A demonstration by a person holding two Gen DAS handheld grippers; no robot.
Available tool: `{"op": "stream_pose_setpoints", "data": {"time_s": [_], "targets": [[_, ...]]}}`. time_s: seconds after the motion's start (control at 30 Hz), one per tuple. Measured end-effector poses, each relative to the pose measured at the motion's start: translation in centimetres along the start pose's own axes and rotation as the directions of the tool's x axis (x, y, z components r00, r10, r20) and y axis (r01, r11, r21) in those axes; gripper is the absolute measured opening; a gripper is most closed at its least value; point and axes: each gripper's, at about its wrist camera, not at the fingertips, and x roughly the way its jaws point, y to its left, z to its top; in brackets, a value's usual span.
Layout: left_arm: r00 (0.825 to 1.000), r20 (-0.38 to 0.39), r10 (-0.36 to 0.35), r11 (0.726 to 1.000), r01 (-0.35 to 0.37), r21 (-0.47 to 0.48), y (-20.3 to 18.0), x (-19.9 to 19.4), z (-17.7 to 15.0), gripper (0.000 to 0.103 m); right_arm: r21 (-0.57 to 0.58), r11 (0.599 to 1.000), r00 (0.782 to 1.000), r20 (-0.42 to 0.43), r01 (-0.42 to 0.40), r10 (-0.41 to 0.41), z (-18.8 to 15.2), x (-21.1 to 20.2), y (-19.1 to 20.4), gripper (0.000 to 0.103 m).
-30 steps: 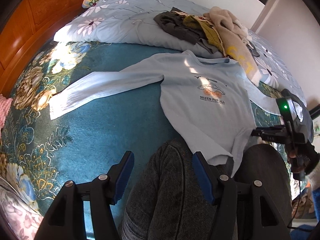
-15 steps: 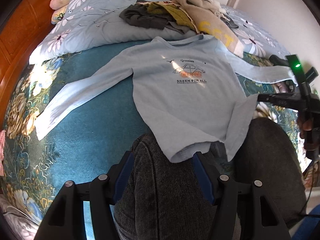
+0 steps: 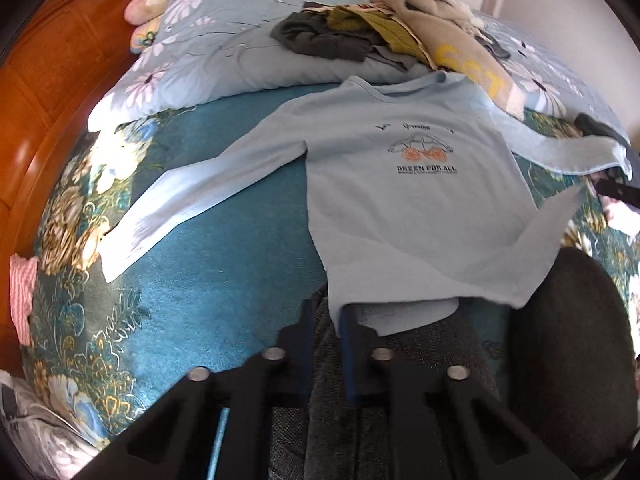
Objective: Fold clothes
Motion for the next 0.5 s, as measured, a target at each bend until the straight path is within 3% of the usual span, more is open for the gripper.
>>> {"op": "stream_pose_setpoints", "data": {"time_s": [0.23,0.5], "targets": [[0.998,0.069,0.013,0.999,-0.015,0.028,0.1,-2.4,0.5,0.006,0.042,0.999,0.999,0.036,-0.004,0.003,-1.1,-3.2,-2.3,0.004],[0.999,0.032,-0.001,1.000,0.002,-0.018,1.0,-1.5,0.4,0.006,-0.019,0.998,0.991,-0.122,-0.060,0.058,-0.9,3.3,-1.8,0.004]]}}
